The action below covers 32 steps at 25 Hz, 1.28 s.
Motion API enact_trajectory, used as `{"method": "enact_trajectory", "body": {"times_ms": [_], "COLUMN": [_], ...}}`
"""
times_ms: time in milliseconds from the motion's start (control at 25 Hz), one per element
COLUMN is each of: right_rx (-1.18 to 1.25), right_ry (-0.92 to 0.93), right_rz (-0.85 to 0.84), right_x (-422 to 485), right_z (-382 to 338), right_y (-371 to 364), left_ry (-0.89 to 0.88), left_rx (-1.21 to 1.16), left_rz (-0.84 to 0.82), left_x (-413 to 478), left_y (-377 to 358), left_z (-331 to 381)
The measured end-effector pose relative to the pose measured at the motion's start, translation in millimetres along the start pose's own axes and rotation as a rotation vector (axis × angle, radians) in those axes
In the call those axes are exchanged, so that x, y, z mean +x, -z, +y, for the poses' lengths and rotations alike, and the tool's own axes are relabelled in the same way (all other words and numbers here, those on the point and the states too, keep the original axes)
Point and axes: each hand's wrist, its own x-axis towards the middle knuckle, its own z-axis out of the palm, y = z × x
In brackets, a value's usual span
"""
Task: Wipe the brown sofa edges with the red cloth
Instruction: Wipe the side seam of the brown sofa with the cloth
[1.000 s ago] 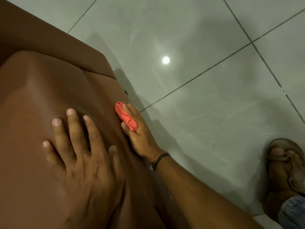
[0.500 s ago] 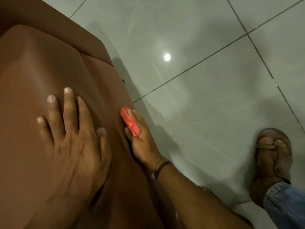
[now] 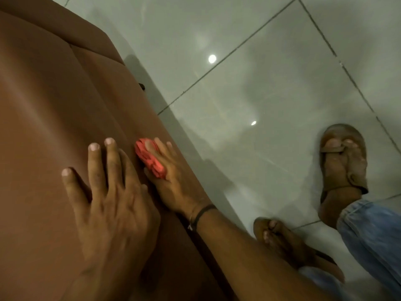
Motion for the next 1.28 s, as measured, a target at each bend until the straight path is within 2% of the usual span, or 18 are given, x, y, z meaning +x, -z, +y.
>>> {"method": "enact_trajectory", "body": {"times_ms": [120, 240, 400, 520, 720, 800, 960, 1120, 1280], "right_rx": [0.006, 0.077, 0.099, 0.07, 0.119, 0.136, 0.021, 0.043, 0.008], "right_ry": [0.05, -0.088, -0.07, -0.039, -0.195, -0.162, -0.018, -0.191, -0.088], "right_rz": [0.034, 0.07, -0.003, 0.012, 0.042, 0.044, 0.021, 0.045, 0.024], "right_x": [7.7, -38.6, -40.9, -24.5, -108.0, -109.5, -87.6, -155.1, -140.0], "right_z": [20.9, 45.6, 18.6, 19.6, 44.7, 35.1, 51.8, 85.5, 75.9], "right_y": [14.3, 17.2, 0.7, 10.1, 10.7, -1.9, 10.6, 18.0, 0.2], "left_ry": [-0.008, -0.012, 0.004, 0.004, -0.036, -0.078, -0.137, -0.184, -0.172], "left_rx": [0.074, 0.099, 0.121, 0.133, 0.119, 0.145, 0.193, 0.201, 0.219], "left_rz": [0.008, 0.01, 0.04, 0.029, 0.009, 0.017, 0.051, 0.028, 0.018], "left_x": [1.9, -5.9, -20.3, -32.1, -48.8, -58.5, -72.3, -93.3, -121.3], "left_y": [-5.3, -6.6, -7.7, -6.9, 2.2, -1.0, -13.9, -19.6, -27.2], "left_z": [-1.9, 2.1, 11.7, 17.1, 23.5, 26.9, 28.6, 37.5, 53.3]}}
